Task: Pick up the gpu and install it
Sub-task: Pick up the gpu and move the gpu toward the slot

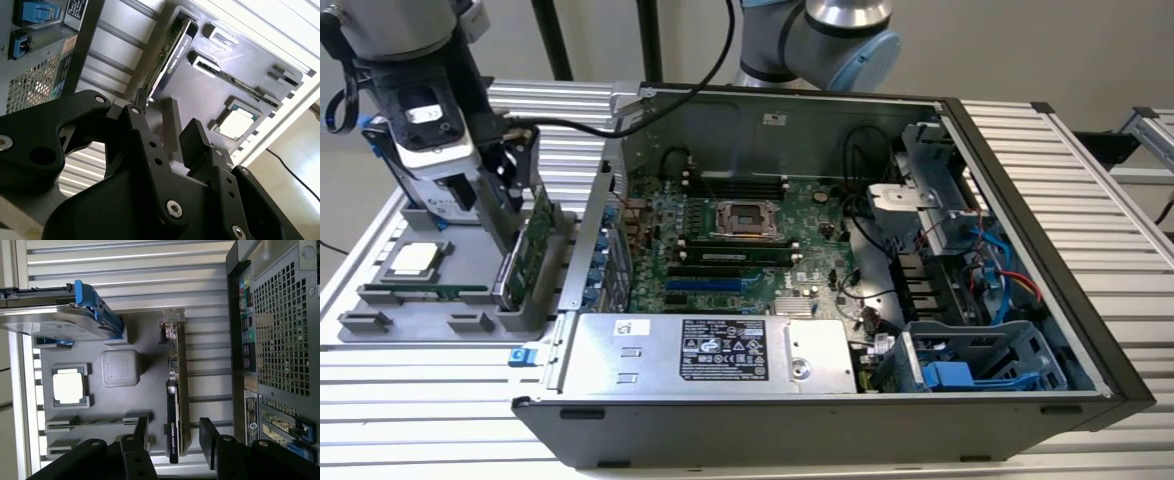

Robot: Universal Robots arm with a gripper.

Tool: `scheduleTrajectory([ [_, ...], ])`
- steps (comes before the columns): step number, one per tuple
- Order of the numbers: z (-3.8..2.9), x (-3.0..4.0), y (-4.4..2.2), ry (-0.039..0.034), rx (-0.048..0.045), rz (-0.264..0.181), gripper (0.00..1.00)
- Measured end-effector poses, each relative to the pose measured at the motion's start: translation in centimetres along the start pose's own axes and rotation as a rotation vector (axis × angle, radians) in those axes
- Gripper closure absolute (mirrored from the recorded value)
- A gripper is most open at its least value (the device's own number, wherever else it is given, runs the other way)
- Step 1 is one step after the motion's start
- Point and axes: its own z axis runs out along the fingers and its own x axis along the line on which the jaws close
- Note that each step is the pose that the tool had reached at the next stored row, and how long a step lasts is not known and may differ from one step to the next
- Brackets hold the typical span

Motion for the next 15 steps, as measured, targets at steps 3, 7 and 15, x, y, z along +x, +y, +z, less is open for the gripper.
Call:
scheduleTrajectory([
  [3, 0.17, 0.0, -0.01, 0.0, 0.0, 0.0, 0.0],
  [7, 0.39, 0.0, -0.02, 0.0003, 0.0001, 0.0, 0.0],
  [15, 0.89, -0.01, -0.04, 0.0005, 0.0001, 0.0, 0.0],
])
